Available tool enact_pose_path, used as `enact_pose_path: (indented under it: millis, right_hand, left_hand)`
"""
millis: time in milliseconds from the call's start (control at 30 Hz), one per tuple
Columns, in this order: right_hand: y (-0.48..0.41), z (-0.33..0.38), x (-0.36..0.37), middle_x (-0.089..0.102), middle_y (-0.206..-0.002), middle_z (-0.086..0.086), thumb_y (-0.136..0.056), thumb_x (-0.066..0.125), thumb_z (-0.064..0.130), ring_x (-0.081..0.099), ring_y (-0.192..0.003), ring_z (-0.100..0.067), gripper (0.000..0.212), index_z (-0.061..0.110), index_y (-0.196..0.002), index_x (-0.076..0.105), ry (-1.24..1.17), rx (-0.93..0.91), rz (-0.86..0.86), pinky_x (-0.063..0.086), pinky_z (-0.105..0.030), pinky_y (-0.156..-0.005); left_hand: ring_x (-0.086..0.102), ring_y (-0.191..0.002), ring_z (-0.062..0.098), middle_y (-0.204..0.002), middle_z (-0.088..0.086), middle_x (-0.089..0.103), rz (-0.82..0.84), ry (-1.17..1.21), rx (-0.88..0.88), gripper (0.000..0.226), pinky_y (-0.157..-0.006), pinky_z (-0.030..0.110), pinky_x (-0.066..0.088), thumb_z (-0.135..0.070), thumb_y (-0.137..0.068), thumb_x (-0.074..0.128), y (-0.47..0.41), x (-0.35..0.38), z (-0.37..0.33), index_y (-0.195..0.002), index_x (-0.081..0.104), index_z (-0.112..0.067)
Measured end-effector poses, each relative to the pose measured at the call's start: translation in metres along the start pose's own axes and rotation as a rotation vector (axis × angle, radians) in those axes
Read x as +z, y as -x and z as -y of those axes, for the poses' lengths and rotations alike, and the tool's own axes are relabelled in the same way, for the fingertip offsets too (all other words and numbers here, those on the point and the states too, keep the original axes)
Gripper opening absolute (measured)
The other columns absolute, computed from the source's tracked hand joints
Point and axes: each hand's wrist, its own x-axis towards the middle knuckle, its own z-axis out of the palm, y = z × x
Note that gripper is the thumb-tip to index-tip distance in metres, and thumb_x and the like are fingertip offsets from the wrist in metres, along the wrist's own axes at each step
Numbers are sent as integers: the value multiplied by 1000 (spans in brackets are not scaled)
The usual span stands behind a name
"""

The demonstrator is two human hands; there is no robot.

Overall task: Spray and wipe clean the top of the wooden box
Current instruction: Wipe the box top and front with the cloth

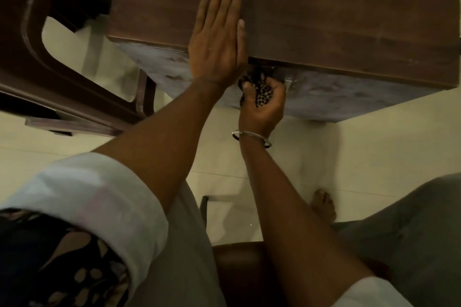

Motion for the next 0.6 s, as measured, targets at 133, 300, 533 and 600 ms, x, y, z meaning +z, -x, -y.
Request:
enact_pose_path:
  millis: [133, 300, 533, 600]
  right_hand:
    - [-5, -13, 16, 64, -116, -15, -80, 77, 25, 59, -105, -30, 47, 1, -116, 60, 80, -1, 29, 46, -21, -85]
    - [-4, -26, 22, 63, -110, -17, -87, 71, 27, 58, -100, -33, 37, -1, -109, 61, 231, -74, 59, 40, -21, -77]
    - [-9, -41, 14, 60, -112, -23, -88, 66, 27, 55, -98, -39, 35, -4, -104, 61, 371, -157, 158, 36, -22, -75]
    - [-9, -43, 13, 61, -112, -23, -86, 70, 21, 54, -98, -40, 32, -4, -104, 62, 409, -170, 148, 35, -23, -75]
  left_hand:
    - [34, -149, 29, -158, 16, 41, -56, 4, 1, 55, -125, 41, 18, -27, -105, 25, -2, 9, 4, -150, 43, -1]
    - [37, -148, 30, -156, 17, 44, -94, 13, 4, 54, -124, 42, 21, -26, -103, 28, -2, 13, 3, -147, 46, 0]
    - [34, -149, 27, -157, 15, 43, -70, 20, -15, 56, -125, 38, 17, -29, -104, 25, -3, 14, 3, -148, 45, -1]
    - [34, -149, 27, -157, 15, 43, -73, 26, -15, 56, -125, 38, 17, -29, -104, 26, -3, 13, 3, -148, 46, -1]
